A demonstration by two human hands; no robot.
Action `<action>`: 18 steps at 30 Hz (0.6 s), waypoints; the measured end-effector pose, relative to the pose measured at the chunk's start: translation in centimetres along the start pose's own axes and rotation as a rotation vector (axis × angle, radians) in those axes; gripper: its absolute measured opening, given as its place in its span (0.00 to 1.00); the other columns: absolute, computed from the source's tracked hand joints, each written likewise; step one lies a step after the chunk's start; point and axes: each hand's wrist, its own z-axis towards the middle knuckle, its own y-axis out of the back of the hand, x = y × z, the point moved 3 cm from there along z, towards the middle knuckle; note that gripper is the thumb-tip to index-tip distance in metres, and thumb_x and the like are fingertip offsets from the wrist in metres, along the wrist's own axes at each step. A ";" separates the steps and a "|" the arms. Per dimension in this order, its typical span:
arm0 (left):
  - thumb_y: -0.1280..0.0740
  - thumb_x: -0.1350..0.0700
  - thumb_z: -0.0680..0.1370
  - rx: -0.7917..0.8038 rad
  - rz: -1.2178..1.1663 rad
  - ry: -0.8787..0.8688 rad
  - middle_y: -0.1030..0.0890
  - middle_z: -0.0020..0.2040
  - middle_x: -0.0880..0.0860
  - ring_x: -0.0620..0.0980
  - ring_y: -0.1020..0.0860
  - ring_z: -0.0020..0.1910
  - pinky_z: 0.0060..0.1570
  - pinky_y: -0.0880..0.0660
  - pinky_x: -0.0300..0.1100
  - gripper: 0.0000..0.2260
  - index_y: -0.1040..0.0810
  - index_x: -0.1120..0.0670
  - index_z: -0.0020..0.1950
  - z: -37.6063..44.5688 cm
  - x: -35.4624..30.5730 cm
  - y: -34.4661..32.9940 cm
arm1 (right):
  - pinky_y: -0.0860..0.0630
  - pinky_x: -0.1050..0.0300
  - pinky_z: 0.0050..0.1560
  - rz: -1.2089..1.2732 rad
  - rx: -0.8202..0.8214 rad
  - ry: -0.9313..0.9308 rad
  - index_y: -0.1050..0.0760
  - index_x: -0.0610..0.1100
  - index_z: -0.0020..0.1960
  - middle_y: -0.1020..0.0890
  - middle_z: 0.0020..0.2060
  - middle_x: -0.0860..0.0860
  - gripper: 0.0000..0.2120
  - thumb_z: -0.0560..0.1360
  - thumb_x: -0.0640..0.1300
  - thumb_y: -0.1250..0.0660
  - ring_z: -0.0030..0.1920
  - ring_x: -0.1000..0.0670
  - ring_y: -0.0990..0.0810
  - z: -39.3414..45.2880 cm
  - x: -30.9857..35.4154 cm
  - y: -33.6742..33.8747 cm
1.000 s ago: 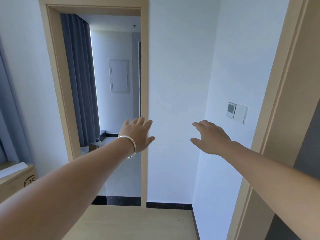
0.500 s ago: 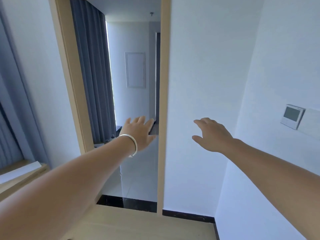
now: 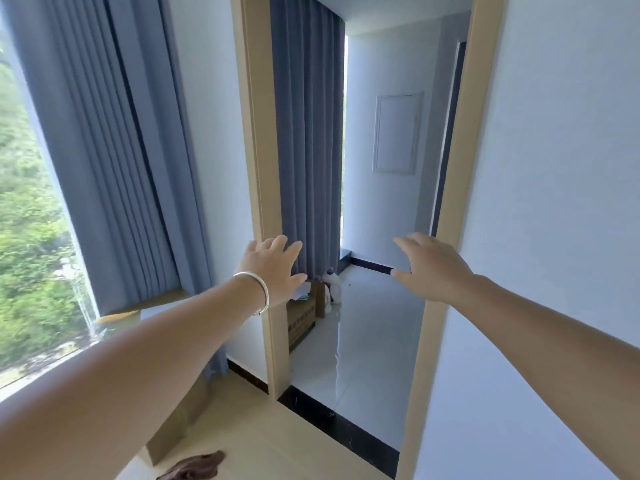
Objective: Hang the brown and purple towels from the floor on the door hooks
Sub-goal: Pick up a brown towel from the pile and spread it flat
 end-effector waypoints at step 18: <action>0.48 0.36 0.79 0.230 0.131 0.391 0.39 0.75 0.52 0.53 0.39 0.74 0.73 0.43 0.54 0.31 0.48 0.48 0.78 1.7 21.9 -15.3 | 0.39 0.47 0.71 0.074 0.079 0.590 0.44 0.47 0.76 0.37 0.73 0.47 0.29 0.79 0.55 0.42 0.71 0.46 0.37 23.2 21.2 -15.4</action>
